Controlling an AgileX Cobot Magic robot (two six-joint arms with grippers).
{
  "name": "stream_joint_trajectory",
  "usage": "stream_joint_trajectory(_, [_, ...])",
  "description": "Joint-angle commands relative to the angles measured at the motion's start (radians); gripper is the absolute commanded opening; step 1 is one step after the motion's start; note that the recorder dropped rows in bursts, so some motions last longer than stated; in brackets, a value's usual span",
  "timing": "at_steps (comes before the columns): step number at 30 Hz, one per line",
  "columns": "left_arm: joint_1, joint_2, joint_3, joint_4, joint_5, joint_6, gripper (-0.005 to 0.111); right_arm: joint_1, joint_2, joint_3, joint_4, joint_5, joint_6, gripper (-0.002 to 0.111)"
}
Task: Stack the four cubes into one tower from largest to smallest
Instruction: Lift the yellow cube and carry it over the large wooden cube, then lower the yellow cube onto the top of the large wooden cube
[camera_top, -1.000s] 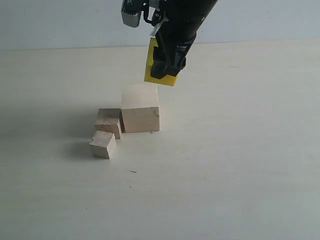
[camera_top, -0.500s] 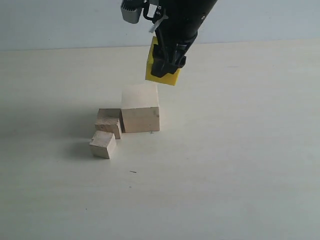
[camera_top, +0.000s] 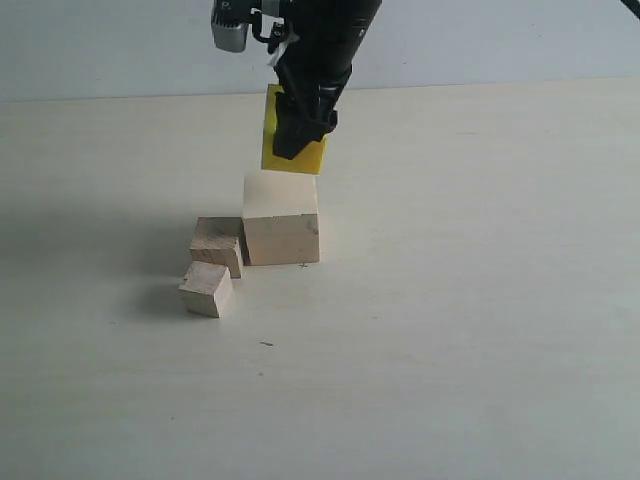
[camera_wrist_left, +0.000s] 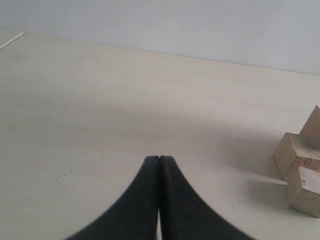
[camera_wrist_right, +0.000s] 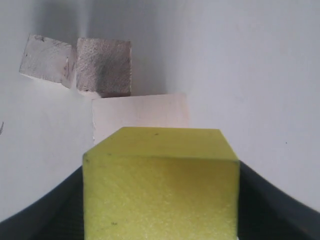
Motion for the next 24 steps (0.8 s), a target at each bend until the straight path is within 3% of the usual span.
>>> stream_joint_trajectory(1, [0.000, -0.006, 0.003, 0.004, -0.007, 0.004, 0.000, -0.005, 0.009, -0.011, 0.032, -0.001, -0.061, 0.001])
stream_joint_trajectory(24, [0.000, -0.006, 0.003, 0.004, -0.007, 0.004, 0.000, -0.006, 0.073, -0.011, 0.073, -0.001, -0.067, 0.001])
